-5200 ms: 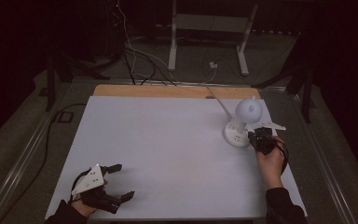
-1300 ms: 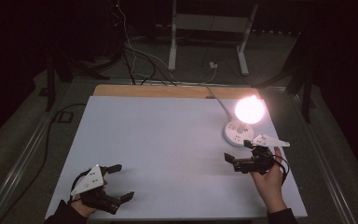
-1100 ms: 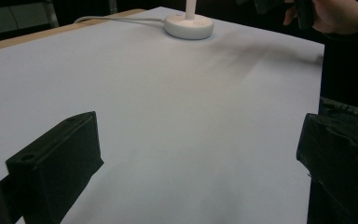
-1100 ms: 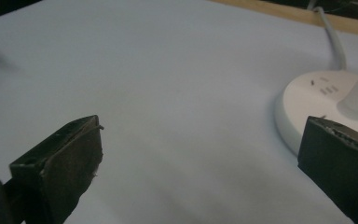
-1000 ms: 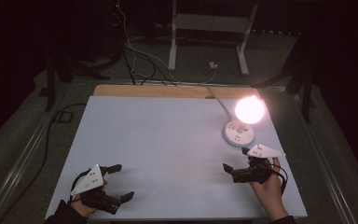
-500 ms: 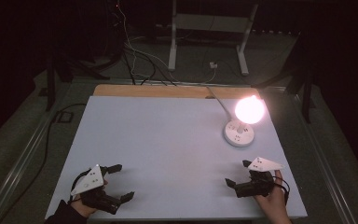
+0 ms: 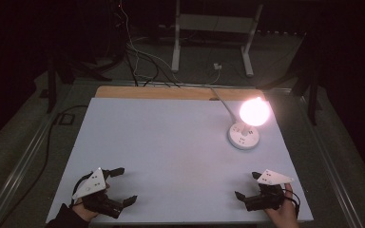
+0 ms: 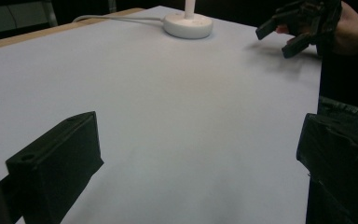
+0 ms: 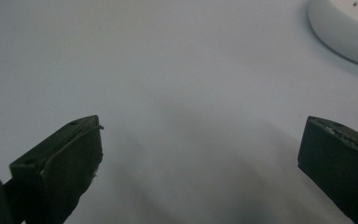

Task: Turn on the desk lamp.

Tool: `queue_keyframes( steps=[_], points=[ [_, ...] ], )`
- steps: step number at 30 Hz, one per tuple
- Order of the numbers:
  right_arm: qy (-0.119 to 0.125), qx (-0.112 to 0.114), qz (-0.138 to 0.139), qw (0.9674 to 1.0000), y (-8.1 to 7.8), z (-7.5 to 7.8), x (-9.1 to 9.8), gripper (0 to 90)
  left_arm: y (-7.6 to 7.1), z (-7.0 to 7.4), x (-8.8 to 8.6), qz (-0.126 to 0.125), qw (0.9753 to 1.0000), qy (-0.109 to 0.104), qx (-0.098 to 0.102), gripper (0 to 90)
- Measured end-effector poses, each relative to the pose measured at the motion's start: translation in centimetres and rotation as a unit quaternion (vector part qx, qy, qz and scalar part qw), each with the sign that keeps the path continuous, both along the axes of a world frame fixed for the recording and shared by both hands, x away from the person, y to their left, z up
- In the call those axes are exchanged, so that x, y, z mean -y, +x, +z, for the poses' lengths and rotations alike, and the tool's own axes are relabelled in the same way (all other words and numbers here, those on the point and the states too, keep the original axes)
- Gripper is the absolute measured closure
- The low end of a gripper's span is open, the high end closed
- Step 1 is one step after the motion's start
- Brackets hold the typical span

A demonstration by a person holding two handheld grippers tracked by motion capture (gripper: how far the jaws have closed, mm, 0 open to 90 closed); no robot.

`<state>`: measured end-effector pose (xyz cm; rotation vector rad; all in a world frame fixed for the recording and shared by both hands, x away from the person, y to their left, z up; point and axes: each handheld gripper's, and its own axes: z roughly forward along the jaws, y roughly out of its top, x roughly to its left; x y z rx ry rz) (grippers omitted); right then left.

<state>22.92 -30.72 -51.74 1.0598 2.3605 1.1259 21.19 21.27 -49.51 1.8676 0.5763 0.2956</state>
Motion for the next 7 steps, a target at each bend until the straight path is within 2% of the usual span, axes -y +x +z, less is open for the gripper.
queue_keyframes(
  steps=[1,2,7],
  points=[
    [0.001,0.013,-0.001,0.9999,0.01,0.13,-0.04,0.0,0.02,0.01,0.01,0.0,1.0,0.0,0.001,0.4],
    [-0.002,0.017,-0.001,0.9999,0.04,0.15,-0.06,0.0,0.06,0.0,0.04,0.0,1.0,-0.001,0.0,0.4],
    [-0.005,0.014,-0.002,0.9999,0.19,-0.04,0.02,0.0,0.06,-0.03,0.09,-0.001,1.0,0.002,0.0,0.4]
  ],
)
